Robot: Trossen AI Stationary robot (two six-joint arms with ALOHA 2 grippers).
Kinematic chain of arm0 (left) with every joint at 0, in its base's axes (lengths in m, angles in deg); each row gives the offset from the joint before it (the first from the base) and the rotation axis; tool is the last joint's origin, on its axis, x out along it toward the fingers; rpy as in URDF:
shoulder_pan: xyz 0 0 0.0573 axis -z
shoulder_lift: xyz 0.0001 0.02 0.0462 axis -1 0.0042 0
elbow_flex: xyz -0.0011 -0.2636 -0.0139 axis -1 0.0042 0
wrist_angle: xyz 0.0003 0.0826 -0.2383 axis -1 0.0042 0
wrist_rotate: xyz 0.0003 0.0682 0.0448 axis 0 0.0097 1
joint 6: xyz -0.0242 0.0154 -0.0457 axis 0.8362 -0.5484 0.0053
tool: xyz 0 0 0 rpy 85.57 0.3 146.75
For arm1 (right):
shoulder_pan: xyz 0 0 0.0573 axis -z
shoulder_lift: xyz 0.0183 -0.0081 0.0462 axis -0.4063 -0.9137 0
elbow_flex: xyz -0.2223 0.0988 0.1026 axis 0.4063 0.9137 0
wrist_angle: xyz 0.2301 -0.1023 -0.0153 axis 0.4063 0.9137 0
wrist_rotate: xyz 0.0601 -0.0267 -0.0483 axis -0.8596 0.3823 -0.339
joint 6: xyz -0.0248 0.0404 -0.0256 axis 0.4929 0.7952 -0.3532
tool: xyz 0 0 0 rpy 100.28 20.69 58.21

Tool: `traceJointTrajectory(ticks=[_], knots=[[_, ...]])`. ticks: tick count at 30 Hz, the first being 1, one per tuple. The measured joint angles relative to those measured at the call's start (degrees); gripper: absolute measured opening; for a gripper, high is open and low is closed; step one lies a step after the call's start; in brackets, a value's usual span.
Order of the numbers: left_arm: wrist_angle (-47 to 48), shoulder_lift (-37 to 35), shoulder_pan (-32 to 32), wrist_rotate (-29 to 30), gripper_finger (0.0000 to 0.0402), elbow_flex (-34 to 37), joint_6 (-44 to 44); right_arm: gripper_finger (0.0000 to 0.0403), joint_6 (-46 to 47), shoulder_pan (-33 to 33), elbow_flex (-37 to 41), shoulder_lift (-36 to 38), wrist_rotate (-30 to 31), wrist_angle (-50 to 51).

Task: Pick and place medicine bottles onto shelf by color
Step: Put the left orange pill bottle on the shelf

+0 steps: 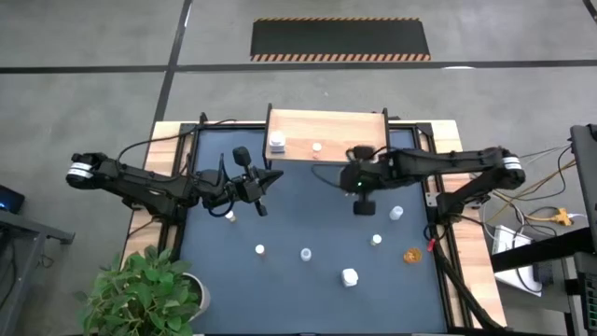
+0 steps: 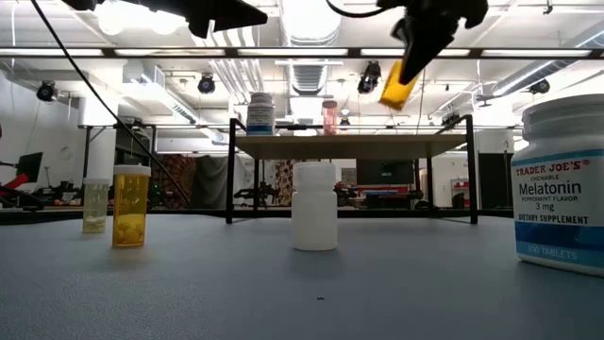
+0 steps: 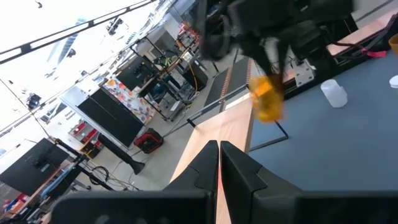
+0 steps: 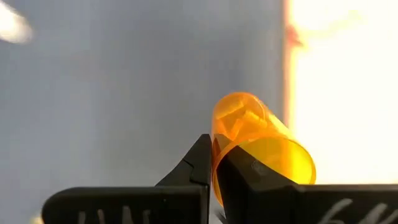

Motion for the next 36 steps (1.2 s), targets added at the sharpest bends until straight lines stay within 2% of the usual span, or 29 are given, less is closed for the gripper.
traceJointTrajectory(ticks=[3, 10, 15, 19, 23, 36], knots=[[0.0, 0.0, 0.0, 0.0, 0.0000, 0.0, 0.0, 0.0009, 2.4, 2.5, -2.1, 0.8, 4.2, 5.6], [-0.2, 0.0, 0.0, 0.0, 0.0000, 0.0, 0.0, 0.0009, 3.4, 9.8, -4.9, -0.4, 3.7, 13.6], [-0.1, 0.0, 0.0, 0.0, 0.0000, 0.0, 0.0, 0.0009, -0.7, 14.7, -5.0, -0.8, -3.0, 13.7], [-0.1, 0.0, 0.0, 0.0, 0.0000, 0.0, 0.0, 0.0009, -2.5, 17.5, -5.0, -1.0, -3.7, 13.6], [0.0, 0.0, 0.0, 0.0, 0.0000, 0.0, 0.0, 0.0009, -4.9, 19.9, -4.9, -1.1, -7.7, 12.8], [0.0, 0.0, 0.0, 0.0, 0.0000, 0.0, 0.0, 0.0009, -5.6, 21.6, -4.3, -2.2, -8.2, 11.4]])
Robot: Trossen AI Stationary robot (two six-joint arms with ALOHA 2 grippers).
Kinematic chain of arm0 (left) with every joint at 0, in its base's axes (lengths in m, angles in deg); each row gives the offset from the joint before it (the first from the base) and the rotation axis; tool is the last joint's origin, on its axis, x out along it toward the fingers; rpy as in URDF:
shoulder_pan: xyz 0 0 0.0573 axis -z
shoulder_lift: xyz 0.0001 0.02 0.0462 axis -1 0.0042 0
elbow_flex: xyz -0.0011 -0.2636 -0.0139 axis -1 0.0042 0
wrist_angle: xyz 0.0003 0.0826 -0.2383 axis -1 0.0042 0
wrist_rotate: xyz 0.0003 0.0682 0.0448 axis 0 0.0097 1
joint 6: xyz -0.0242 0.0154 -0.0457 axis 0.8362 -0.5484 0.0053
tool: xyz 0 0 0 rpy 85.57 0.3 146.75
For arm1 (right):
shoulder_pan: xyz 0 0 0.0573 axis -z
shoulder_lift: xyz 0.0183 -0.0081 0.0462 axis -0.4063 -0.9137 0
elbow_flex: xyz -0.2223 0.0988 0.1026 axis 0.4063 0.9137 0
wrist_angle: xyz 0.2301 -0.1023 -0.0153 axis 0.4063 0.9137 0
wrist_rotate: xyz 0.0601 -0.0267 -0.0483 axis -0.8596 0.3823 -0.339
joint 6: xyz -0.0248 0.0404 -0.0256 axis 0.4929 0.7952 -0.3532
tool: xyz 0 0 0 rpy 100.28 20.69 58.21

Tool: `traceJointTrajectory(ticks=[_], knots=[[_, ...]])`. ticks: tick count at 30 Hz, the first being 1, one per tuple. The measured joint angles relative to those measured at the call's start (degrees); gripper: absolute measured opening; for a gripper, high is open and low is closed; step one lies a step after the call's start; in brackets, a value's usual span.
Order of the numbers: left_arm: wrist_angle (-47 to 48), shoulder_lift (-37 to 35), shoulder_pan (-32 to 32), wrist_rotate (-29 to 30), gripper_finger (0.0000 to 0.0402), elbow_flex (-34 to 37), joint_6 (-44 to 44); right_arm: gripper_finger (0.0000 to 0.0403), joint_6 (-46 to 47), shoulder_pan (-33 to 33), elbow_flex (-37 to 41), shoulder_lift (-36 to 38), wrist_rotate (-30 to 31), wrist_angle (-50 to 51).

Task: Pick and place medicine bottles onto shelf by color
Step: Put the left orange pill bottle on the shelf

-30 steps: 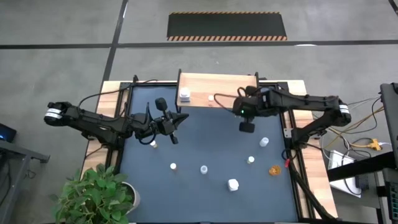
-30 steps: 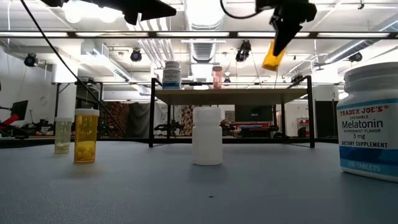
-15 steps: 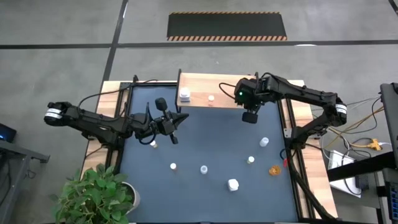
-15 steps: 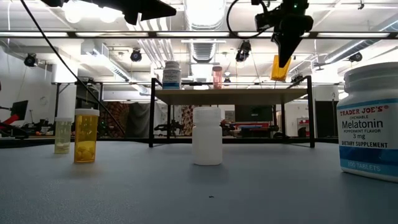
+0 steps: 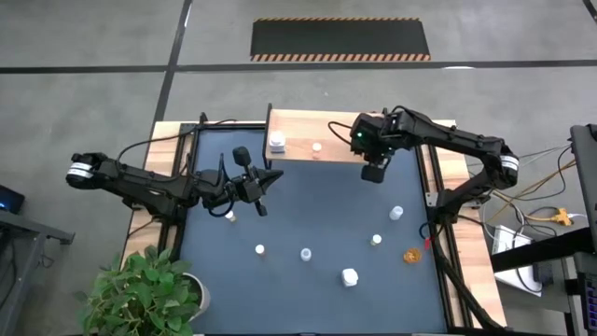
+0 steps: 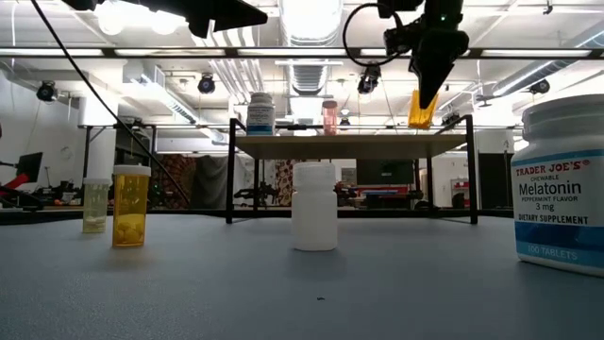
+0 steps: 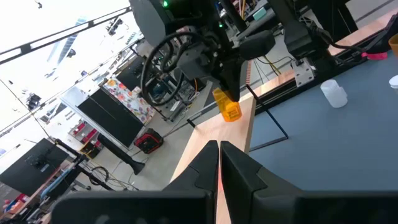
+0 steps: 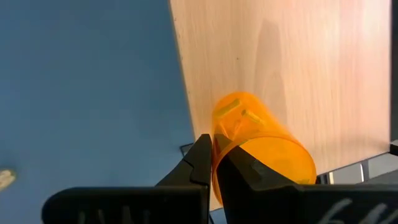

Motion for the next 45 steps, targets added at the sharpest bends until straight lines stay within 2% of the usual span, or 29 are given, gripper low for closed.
traceJointTrajectory(ticks=[14, 24, 28, 32, 39, 45], knots=[[0.0, 0.0, 0.0, 0.0, 0.0000, 0.0, 0.0, 0.0012, -0.9, 0.0, 0.0, -2.0, 0.4, -0.4], [0.0, 0.0, 0.0, 0.0, 0.0000, 0.0, 0.0, 0.0070, -0.9, 0.0, 0.0, -1.9, 0.6, -1.2], [0.0, 0.0, 0.0, 0.0, 0.0000, 0.0, 0.0, 0.0094, -0.2, 0.0, 0.0, -1.9, 3.3, -1.5], [0.0, 0.0, 0.0, 0.0, 0.0000, 0.0, 0.0, 0.0112, -0.7, 0.2, 0.0, -1.9, 3.6, -1.5], [0.0, 0.0, 0.0, 0.0, 0.0000, 0.0, 0.0, 0.0132, -1.0, 0.2, 0.0, -1.7, 3.6, -1.5], [0.0, 0.0, 0.0, 0.0, 0.0000, 0.0, 0.0, 0.0133, -1.0, 0.2, 0.0, -1.0, 3.6, -1.6]])
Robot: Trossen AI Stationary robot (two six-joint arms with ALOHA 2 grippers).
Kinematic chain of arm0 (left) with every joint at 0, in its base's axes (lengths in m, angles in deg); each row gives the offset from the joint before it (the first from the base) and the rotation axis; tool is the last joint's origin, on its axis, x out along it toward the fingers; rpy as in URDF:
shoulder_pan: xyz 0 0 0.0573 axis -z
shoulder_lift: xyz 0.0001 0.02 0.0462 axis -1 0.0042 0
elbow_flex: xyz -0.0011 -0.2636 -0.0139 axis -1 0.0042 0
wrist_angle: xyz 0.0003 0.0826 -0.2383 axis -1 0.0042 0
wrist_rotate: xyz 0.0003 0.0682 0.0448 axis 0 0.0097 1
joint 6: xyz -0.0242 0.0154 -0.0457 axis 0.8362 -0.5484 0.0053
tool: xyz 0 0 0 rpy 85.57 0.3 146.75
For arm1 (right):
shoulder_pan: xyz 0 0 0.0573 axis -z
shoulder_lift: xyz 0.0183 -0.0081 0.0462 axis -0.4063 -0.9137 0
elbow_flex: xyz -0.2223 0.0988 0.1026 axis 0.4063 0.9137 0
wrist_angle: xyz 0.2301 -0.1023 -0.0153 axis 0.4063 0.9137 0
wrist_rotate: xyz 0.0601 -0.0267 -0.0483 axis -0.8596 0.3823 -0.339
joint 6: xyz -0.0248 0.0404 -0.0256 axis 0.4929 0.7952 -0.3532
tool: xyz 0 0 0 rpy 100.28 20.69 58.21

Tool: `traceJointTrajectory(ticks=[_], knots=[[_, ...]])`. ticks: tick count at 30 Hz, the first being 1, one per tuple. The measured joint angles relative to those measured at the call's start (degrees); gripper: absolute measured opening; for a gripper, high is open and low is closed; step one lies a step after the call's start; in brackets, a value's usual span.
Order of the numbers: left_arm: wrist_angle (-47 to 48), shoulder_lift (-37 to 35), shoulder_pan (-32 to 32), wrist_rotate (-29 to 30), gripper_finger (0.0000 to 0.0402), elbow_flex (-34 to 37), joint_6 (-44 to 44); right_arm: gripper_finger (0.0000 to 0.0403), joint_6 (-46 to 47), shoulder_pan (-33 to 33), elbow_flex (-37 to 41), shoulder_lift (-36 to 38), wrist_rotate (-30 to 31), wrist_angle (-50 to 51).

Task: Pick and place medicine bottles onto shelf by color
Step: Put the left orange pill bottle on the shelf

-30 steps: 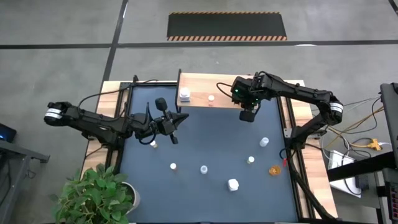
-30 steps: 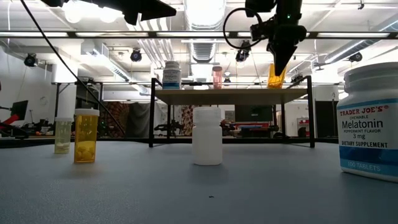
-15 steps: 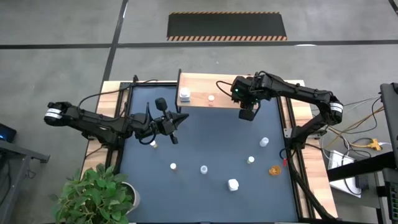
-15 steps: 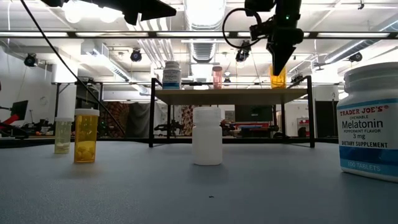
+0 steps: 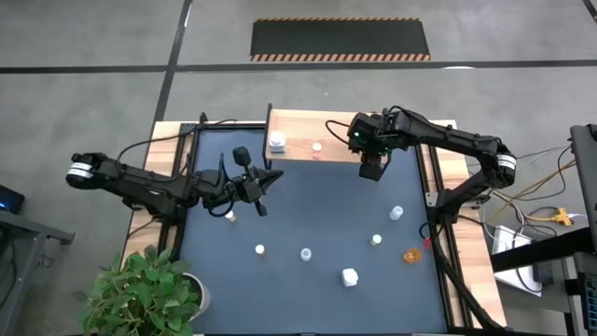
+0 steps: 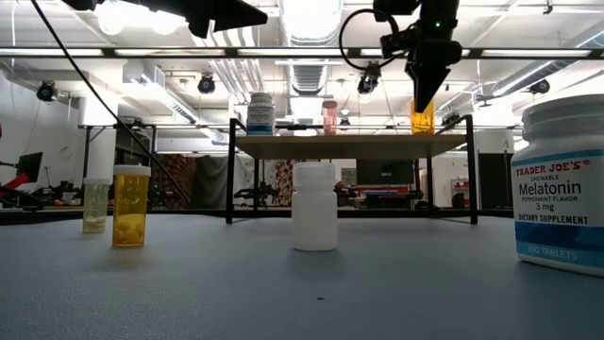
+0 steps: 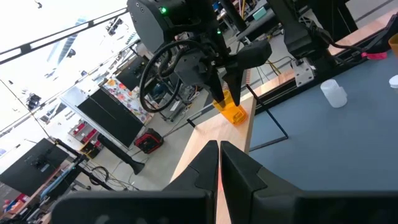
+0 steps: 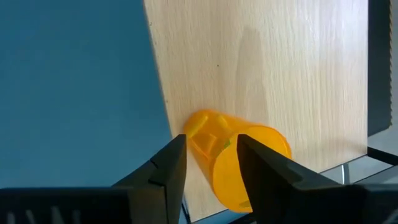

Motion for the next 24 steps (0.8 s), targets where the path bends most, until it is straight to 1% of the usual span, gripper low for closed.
traceJointTrajectory(ticks=[5, 13, 18, 21, 24], knots=[[0.0, 0.0, 0.0, 0.0, 0.0000, 0.0, 0.0, 0.0128, 0.0, 0.0, 0.0, 1.5, 0.0, -0.4], [0.0, 0.0, 0.0, 0.0, 0.0000, 0.0, 0.0, 0.0132, 0.0, 0.0, 0.0, 4.6, 0.0, -2.9], [0.0, 0.0, 0.0, 0.0, 0.0000, 0.0, 0.0, 0.0124, 1.4, 0.0, 0.0, 6.8, -0.2, -3.2], [0.0, 0.0, 0.0, 0.0, 0.0000, 0.0, 0.0, 0.0117, 2.3, 0.0, 0.0, 8.1, -2.5, -2.9], [0.0, 0.0, 0.0, 0.0, 0.0000, 0.0, 0.0, 0.0102, 2.3, -0.2, 0.0, 9.1, -8.0, -2.9]])
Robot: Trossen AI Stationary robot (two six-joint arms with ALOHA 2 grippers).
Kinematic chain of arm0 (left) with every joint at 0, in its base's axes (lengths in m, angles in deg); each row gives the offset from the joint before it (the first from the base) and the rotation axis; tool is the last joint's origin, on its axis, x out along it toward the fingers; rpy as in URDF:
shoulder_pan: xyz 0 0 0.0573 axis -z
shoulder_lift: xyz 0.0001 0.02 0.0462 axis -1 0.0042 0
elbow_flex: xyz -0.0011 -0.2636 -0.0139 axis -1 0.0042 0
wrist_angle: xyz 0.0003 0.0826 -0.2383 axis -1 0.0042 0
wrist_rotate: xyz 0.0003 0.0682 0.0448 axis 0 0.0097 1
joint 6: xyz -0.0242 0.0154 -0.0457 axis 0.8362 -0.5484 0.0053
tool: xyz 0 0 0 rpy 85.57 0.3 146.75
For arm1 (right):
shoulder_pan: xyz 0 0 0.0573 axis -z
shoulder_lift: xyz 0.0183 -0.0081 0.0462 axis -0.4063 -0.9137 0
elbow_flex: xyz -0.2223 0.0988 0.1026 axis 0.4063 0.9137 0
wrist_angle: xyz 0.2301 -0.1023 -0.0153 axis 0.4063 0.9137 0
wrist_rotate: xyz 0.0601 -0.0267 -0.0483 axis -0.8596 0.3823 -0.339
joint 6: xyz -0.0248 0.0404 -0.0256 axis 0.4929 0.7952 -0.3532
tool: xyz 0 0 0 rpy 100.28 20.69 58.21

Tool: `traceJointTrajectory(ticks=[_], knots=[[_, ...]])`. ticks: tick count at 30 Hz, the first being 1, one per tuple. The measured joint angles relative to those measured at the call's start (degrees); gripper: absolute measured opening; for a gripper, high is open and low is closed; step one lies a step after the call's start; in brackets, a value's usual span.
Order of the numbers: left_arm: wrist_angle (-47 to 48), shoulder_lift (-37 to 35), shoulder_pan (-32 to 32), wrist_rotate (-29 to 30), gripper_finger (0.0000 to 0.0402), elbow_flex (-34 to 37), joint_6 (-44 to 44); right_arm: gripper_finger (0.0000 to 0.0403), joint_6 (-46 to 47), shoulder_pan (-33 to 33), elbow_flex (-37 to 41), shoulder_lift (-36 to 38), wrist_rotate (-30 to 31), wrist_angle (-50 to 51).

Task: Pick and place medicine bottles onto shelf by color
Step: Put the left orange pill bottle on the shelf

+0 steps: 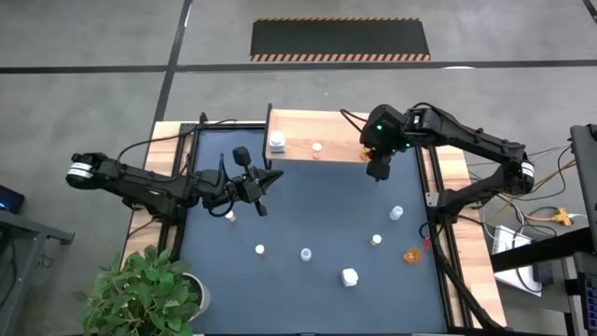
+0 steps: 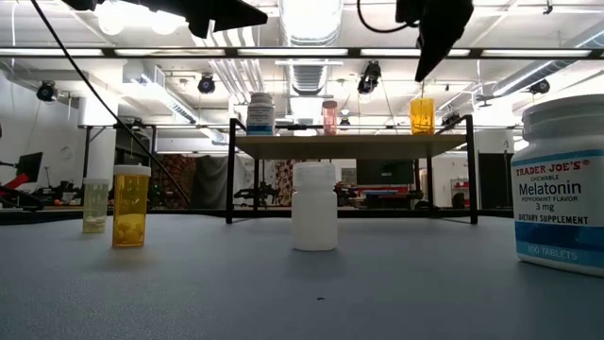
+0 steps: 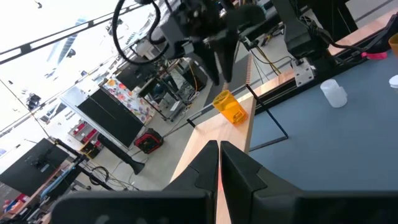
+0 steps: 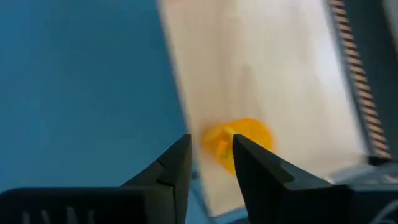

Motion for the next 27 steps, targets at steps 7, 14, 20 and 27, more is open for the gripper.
traceJointTrajectory(ticks=[7, 14, 20, 27], knots=[[0.0, 0.0, 0.0, 0.0, 0.0000, 0.0, 0.0, 0.0042, -0.4, 0.0, 1.8, 0.2, -4.1, 0.9], [0.0, 0.0, 0.0, 0.0, 0.0000, 0.0, 0.0, 0.0010, -0.8, 0.0, 5.8, -1.1, -1.1, -0.1], [0.0, 0.0, 0.0, 0.0, 0.0000, 0.0, 0.0, 0.0009, -1.1, 0.0, 5.9, -2.3, 2.0, -1.5], [0.0, 0.0, 0.0, 0.0, 0.0000, 0.0, 0.0, 0.0009, -1.8, 0.1, 5.9, -2.3, 2.5, -3.3]])
